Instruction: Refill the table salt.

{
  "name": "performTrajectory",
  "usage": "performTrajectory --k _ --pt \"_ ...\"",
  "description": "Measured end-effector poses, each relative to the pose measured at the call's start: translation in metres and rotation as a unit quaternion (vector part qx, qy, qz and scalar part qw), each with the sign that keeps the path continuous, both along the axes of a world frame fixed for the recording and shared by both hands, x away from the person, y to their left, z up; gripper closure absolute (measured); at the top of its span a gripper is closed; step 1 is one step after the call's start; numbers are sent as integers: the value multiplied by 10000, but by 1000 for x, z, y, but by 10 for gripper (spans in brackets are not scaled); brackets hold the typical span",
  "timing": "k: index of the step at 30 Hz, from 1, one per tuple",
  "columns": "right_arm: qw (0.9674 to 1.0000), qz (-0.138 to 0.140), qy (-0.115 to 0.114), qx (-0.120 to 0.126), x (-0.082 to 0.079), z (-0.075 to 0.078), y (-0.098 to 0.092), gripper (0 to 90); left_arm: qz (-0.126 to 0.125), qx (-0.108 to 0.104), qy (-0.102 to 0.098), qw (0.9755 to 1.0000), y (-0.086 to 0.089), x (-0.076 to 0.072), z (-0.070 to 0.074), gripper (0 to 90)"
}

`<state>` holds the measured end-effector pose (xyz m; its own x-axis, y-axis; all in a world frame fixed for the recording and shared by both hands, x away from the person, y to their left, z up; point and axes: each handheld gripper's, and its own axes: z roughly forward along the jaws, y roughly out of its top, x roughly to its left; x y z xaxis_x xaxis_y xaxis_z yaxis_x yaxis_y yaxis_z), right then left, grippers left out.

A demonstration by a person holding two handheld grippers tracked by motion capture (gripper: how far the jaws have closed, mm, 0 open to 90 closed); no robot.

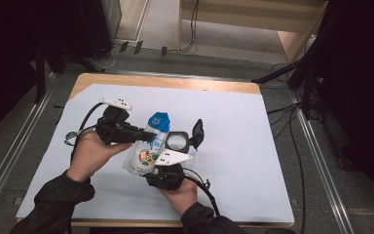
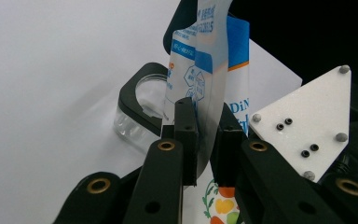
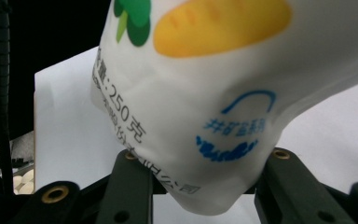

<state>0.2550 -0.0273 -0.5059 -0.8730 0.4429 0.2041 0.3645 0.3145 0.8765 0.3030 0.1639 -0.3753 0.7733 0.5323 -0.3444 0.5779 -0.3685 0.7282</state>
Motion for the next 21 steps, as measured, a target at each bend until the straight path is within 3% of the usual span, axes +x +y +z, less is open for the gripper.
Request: performTrajectory --k 9,12,16,21 --pt "9999 -12 -110 37 0 1 -3 704 -37 2 9 10000 5 0 0 794" --pt "9998 11 -183 39 -1 2 -3 708 20 116 -117 9999 8 -1 3 885" --pt "9998 62 -187 48 -2 2 -1 713 31 174 -109 9998 10 -1 4 899" --pt "9997 63 -235 78 -3 3 -2 724 11 159 -64 9999 10 0 2 795"
